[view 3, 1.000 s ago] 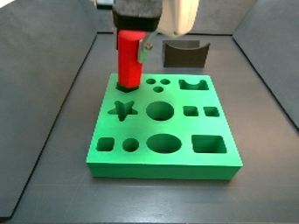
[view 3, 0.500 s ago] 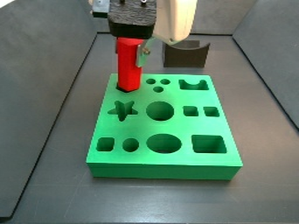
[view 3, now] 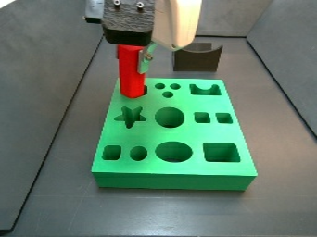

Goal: Insert the hexagon object.

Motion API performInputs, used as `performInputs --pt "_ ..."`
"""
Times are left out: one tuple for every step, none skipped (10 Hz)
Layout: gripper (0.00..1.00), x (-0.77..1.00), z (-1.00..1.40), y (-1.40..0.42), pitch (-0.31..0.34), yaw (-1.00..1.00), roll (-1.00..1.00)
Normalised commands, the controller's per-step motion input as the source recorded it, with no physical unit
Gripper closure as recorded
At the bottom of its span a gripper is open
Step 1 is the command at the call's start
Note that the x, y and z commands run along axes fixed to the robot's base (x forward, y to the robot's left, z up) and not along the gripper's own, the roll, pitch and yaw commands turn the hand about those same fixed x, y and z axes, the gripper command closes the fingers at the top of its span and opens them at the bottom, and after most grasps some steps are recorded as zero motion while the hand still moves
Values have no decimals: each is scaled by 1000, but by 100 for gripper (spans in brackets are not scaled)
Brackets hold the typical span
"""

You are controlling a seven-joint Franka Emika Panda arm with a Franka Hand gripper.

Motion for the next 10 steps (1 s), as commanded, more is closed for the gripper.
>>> performInputs --pt "100 14 -506 0 0 0 0" --pt "100 263 -637 0 0 0 -21" --pt "100 326 -706 0 0 0 -64" --pt "100 217 -751 0 -37 -6 -69" --pt "100 86 -823 0 -104 -37 -83" --pt "100 0 -849 0 -157 -54 -79" --pt "100 -51 -823 0 -223 -89 -41" --pt "100 -120 -806 -11 -237 -91 -39" --pt "100 0 -500 0 -300 -9 -189" --pt "100 0 -497 0 -309 0 -50"
